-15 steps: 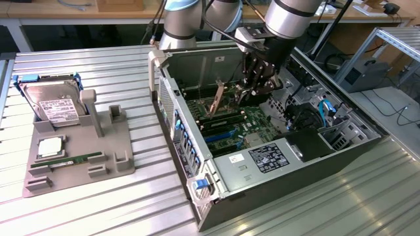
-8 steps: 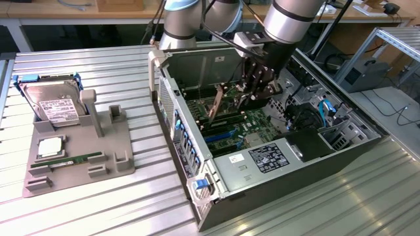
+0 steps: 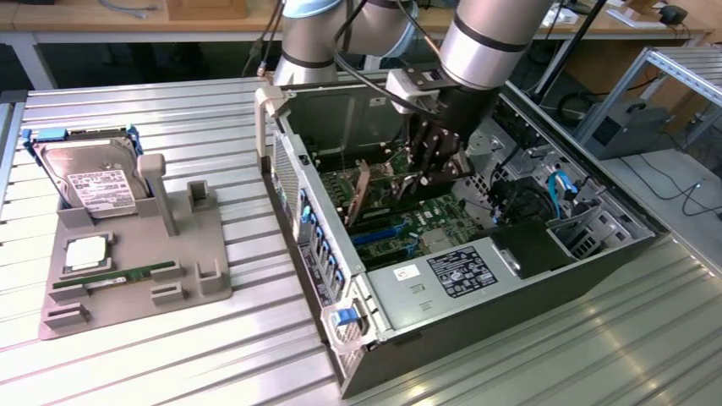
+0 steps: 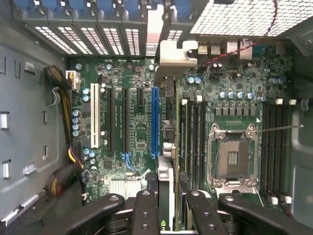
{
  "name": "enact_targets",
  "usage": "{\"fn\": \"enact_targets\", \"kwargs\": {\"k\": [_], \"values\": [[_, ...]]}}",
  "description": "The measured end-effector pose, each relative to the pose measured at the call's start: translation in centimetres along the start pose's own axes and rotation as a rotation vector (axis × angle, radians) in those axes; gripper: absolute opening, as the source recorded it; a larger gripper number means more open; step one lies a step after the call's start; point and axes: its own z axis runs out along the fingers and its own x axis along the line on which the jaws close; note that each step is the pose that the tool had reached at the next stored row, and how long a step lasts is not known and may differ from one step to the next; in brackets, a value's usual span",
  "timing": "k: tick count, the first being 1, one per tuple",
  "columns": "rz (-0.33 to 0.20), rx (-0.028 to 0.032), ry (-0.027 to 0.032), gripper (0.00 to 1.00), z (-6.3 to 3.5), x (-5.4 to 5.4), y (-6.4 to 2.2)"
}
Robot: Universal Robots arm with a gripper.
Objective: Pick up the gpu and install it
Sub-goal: 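Insert the gpu into the slot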
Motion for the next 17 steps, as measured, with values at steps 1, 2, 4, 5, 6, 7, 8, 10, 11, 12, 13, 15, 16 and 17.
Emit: {"fn": "enact_targets", "kwargs": {"k": [1, 2, 4, 5, 6, 7, 8, 10, 11, 12, 13, 15, 16, 17], "values": [[0.0, -0.0001, 0.003, 0.27, 0.14, 0.1, 0.27], [0.0, -0.0001, 0.0053, 0.27, 0.27, 0.2, 0.51], [0.0, -0.0002, 0.0158, 0.27, 0.64, 0.3, 1.19], [0.0, -0.0002, 0.0178, 0.27, 0.82, 0.4, 1.48], [0.001, -0.0003, 0.0198, 0.27, 1.0, 0.5, 1.78], [0.001, -0.0003, 0.0233, 0.27, 1.22, 0.6, 2.19], [0.001, -0.0003, 0.0257, 0.27, 1.36, 0.7, 2.44], [0.001, -0.0004, 0.029, 0.27, 1.78, 0.9, 2.76], [0.001, -0.0004, 0.0292, 0.27, 2.07, 0.9, 2.79], [0.001, -0.0004, 0.0301, 0.27, 2.31, 0.9, 2.86], [0.001, -0.0004, 0.0312, 0.27, 2.49, 0.9, 2.95], [0.001, -0.0004, 0.0328, 0.27, 2.83, 1.0, 3.18], [0.001, -0.0004, 0.0332, 0.27, 2.95, 1.0, 3.24], [0.001, -0.0004, 0.0335, 0.27, 3.05, 1.0, 3.29]]}}
